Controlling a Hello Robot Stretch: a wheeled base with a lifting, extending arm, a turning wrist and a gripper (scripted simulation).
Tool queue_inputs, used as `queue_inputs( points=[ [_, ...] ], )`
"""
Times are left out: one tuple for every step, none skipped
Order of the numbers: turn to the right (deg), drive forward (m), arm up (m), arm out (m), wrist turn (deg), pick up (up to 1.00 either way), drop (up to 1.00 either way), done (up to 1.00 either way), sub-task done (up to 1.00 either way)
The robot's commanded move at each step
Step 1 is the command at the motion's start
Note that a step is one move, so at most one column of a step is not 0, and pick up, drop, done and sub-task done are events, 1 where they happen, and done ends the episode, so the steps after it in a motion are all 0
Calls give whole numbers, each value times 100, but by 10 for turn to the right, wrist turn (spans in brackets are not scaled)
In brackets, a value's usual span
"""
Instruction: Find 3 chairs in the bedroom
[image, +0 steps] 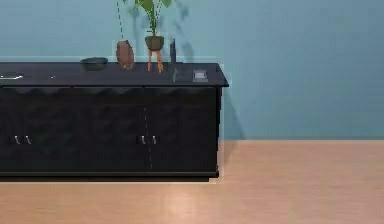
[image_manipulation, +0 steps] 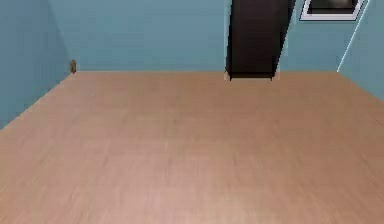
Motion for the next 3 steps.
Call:
queue_inputs(
  points=[
    [-450, 0, 0, 0, 0, 0, 0, 0, 0],
    [-420, 0, 0, 0, 0, 0, 0, 0, 0],
    [-30, 0, 0, 0, 0, 0, 0, 0, 0]
  ],
)
